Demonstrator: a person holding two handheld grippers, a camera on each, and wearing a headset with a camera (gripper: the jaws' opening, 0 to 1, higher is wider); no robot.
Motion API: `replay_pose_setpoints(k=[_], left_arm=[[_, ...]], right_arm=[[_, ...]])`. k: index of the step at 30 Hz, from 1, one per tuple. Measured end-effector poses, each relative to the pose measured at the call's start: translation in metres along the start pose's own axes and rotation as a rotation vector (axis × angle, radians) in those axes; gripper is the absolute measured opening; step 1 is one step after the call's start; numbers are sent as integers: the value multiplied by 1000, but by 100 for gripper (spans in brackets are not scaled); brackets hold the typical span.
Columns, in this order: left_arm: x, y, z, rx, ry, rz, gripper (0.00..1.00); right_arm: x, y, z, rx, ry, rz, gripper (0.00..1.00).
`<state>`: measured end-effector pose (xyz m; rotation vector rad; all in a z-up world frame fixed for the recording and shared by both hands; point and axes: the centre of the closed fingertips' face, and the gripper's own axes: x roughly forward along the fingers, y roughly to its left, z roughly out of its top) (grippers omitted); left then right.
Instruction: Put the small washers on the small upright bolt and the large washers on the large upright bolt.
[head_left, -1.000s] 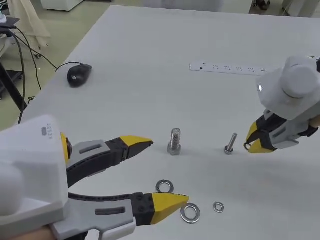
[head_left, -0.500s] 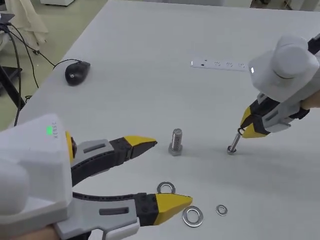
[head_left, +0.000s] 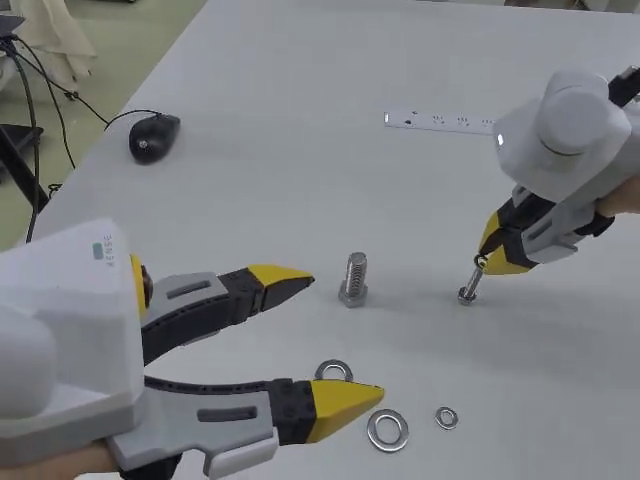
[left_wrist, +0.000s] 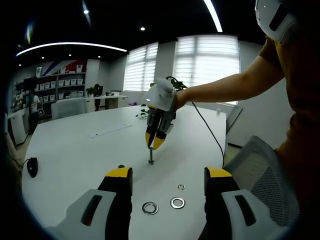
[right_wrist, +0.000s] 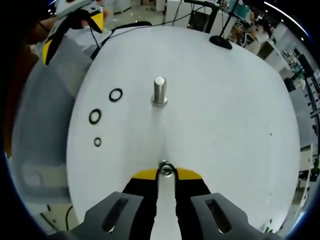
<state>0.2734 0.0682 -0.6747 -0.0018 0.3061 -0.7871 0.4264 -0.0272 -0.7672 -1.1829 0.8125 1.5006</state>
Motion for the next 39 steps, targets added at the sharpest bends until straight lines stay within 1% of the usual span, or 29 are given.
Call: replay_pose_setpoints(k=[2, 4, 10, 16, 28, 39], left_arm=[[-1, 0, 0, -1, 0, 2, 57], [-1, 0, 0, -2, -1, 2, 57], [-3, 1, -1, -4, -2, 9, 57], [-4, 0, -2, -7, -1, 13, 57], [-6, 2, -6, -16, 7, 20, 57], [-5, 3, -8, -19, 13, 22, 57]], right_arm=[[2, -1, -2, -2, 14, -8, 12], [4, 0, -3, -4, 15, -4, 12], [12, -1, -6, -12, 10, -8, 12], [23, 2, -11, -1, 15, 5, 12], [40, 2, -13, -16, 9, 5, 13], [44, 4, -14, -24, -7, -2, 14]])
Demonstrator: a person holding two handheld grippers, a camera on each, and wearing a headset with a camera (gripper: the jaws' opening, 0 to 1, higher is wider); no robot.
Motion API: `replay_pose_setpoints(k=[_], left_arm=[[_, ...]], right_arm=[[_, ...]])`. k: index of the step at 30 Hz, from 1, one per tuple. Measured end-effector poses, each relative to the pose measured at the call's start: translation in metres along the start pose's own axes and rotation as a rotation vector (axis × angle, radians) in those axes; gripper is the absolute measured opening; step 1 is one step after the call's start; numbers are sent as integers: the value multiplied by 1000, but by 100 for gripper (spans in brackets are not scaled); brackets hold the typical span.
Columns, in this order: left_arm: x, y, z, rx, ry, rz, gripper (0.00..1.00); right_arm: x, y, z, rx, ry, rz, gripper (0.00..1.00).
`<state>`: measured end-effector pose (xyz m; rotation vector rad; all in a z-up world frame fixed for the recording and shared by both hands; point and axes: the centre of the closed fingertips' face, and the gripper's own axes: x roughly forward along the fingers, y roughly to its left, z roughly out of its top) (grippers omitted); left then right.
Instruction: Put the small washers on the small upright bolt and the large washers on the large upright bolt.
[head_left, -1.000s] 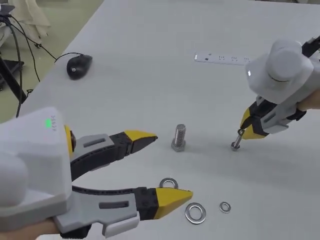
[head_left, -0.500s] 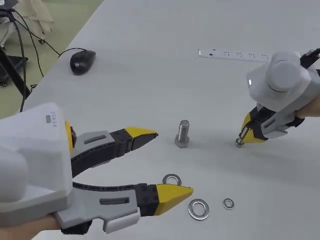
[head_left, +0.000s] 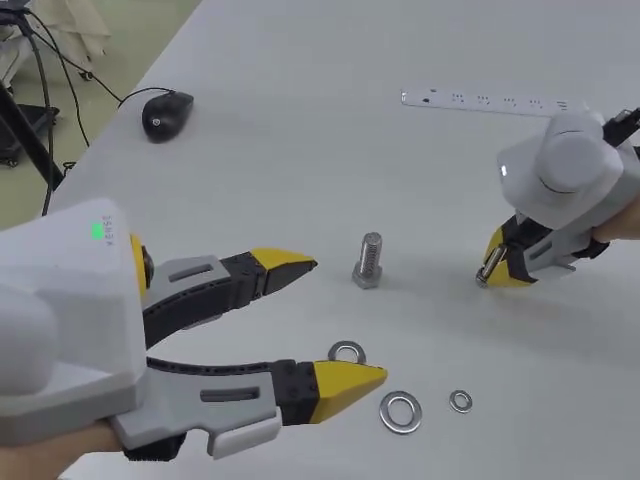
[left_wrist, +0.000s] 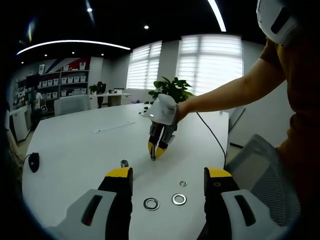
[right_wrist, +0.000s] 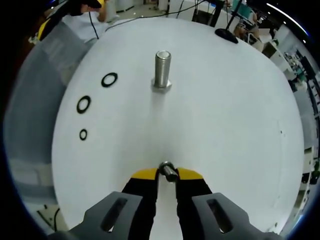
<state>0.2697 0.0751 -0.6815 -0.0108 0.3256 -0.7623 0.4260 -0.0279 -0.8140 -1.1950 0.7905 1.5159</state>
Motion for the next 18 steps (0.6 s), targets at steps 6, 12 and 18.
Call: replay_pose_setpoints(k=[6, 12, 18], left_arm=[[-1, 0, -1, 0, 2, 3, 57], [-2, -1, 1, 4, -1, 4, 57], [-3, -3, 3, 11, -5, 4, 57]], right_arm=[[-4, -1, -1, 10, -9, -13, 17], [-13, -1, -6, 34, -13, -23, 17], [-26, 5, -13, 62, -18, -40, 18]])
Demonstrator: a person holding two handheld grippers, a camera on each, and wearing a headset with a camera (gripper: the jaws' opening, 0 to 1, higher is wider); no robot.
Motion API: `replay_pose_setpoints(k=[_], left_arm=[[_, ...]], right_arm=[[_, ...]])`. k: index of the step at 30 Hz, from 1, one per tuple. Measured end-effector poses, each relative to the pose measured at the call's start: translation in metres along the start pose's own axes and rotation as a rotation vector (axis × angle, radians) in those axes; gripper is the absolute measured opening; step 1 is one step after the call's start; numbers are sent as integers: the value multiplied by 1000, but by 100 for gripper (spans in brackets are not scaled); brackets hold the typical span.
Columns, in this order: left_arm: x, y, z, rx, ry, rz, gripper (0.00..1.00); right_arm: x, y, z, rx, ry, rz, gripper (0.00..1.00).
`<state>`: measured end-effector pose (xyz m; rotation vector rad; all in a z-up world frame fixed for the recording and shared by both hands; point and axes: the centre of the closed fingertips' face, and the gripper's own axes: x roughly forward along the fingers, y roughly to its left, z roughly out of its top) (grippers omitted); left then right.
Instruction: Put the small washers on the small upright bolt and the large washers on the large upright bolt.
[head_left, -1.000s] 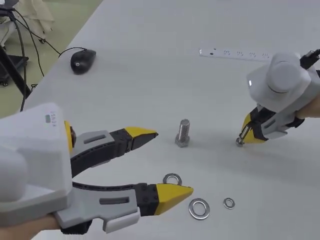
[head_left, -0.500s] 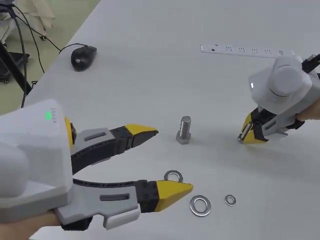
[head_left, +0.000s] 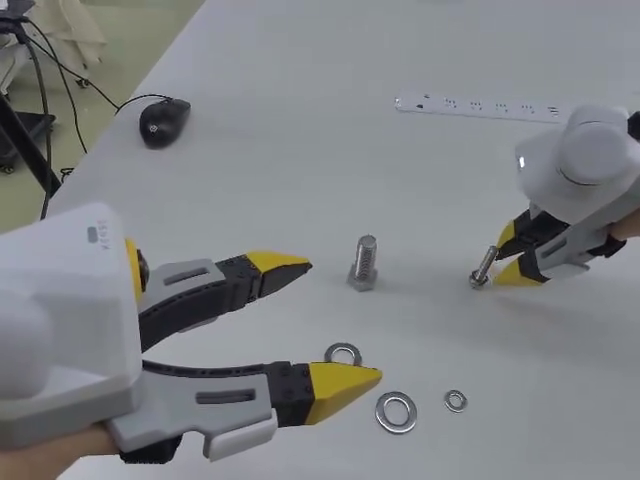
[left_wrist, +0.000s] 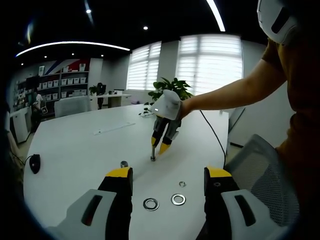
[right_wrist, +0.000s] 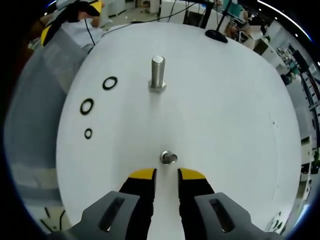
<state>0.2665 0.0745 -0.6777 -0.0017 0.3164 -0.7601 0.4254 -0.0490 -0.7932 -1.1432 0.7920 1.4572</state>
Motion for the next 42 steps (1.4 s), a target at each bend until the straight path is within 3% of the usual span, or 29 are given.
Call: replay_pose_setpoints(k=[5, 17, 27, 42], left_arm=[[-2, -4, 4, 12, -5, 3, 57], [-8, -11, 10, 36, -18, 3, 57], [-12, -15, 6, 32, -21, 11, 57], [-14, -15, 10, 32, -39, 30, 57]], right_arm=[[-6, 17, -4, 14, 4, 7, 18], [-1, 58, 12, -11, -25, 44, 18], [14, 91, 30, -64, -35, 110, 18], [33, 126, 39, -104, -21, 194, 18]])
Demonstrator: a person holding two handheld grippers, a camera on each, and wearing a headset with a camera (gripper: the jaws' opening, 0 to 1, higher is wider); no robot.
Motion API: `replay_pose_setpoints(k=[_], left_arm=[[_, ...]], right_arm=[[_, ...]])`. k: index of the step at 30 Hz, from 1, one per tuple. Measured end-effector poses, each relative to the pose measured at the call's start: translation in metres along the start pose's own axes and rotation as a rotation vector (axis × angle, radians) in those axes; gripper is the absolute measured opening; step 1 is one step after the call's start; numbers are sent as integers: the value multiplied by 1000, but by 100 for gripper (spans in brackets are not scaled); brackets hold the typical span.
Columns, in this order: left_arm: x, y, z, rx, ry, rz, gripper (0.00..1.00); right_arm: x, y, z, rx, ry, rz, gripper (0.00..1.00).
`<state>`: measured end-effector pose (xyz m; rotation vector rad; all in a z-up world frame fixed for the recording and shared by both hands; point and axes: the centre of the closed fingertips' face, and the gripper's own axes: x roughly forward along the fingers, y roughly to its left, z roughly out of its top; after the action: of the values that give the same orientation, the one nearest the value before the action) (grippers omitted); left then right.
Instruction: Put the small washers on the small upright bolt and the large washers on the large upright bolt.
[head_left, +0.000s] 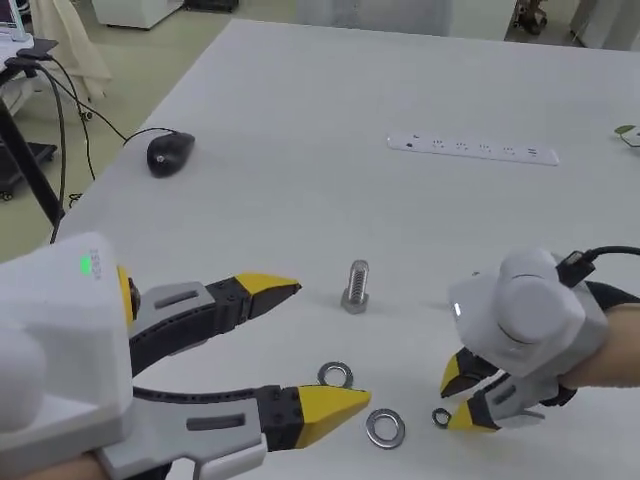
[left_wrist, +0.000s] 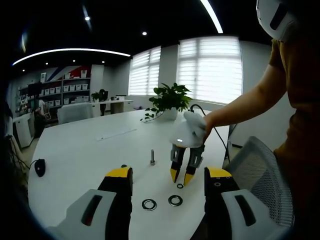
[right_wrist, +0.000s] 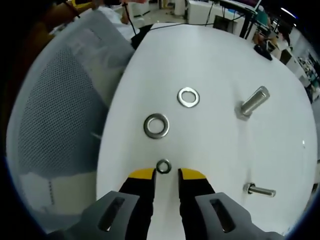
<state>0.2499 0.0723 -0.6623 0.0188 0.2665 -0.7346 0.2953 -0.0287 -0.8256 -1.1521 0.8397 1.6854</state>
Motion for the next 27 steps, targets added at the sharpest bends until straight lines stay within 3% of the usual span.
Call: replay_pose_setpoints(k=[6, 9, 19, 27], left_arm=[[-1, -2, 2, 0, -4, 0, 57], [-1, -2, 3, 0, -8, 2, 57], [-2, -4, 3, 1, -11, 5, 57], [-1, -6, 3, 3, -12, 3, 57]], right_arm=[[3, 5, 4, -19, 2, 2, 19], [4, 1, 3, -86, 19, -31, 16], [5, 7, 3, -122, 42, -44, 15], [4, 7, 3, -110, 44, -43, 13]])
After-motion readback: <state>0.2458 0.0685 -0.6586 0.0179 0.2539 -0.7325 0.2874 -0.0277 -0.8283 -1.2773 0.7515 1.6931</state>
